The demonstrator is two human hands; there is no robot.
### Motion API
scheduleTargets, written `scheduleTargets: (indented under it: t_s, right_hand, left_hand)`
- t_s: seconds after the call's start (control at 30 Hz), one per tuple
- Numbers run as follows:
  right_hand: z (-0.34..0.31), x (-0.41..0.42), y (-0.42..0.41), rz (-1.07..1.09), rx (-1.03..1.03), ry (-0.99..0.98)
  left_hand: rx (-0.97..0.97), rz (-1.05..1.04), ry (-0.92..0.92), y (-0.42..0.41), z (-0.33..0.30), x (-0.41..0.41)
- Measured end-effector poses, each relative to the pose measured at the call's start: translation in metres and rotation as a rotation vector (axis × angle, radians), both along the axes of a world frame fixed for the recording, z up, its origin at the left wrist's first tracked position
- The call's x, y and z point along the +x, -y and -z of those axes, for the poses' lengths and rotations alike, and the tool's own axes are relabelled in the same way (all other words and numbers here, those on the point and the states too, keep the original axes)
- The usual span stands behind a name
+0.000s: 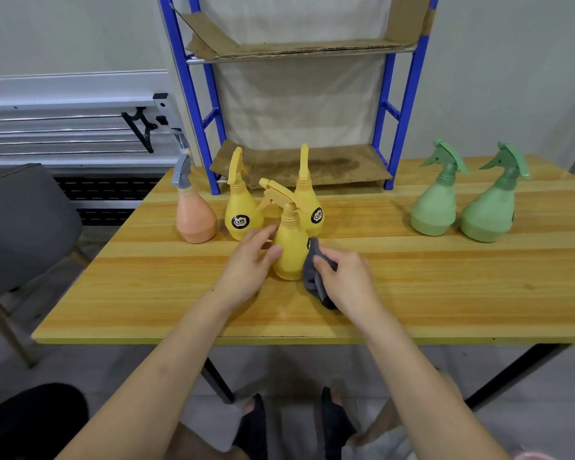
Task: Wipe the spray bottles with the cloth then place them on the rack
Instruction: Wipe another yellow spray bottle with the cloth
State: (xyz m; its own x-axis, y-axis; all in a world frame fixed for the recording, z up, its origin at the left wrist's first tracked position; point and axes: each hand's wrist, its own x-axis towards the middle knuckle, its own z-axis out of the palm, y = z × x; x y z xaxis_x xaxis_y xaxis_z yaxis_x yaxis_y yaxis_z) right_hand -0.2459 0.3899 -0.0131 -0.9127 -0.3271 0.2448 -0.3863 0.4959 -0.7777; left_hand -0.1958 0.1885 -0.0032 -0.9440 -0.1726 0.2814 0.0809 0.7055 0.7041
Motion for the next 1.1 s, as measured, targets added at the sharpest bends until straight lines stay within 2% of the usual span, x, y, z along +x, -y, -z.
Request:
scheduleTargets:
  t_s: [0.2, 0.3, 0.4, 0.53, 0.63, 0.8, 1.1]
  right_hand:
    - [-0.001, 0.016, -0.015, -0.068, 0.167, -0.024]
    - [-0.004, 0.030, -0.025, -0.073, 0.257, -0.107]
    - [-0.002, 0.039, -0.034, -0.080, 0.360, -0.212]
    - [0.005, 0.041, -0.031, -0.151, 0.541, -0.258]
    - [0.009, 0.041, -0.029, -0.175, 0.551, -0.252]
    - [0.013, 0.031, -0.028, -0.155, 0.504, -0.224]
    - [0.007, 0.010, -0.022, -0.149, 0.476, -0.161]
  left_hand:
    - [0.088, -0.013, -0.008, -0.008, -0.008, 0.009]
    - [0.070, -0.008, -0.012, -0.010, -0.010, 0.011]
    - [0.022, -0.080, -0.054, -0.017, -0.014, 0.008]
    - [0.003, -0.196, -0.090, -0.033, -0.022, -0.004]
    - [-0.054, -0.218, -0.078, -0.036, -0.021, -0.011]
    - [-0.140, -0.130, -0.050, -0.033, -0.026, -0.014]
    - [-0.064, 0.048, 0.069, -0.018, -0.036, -0.004]
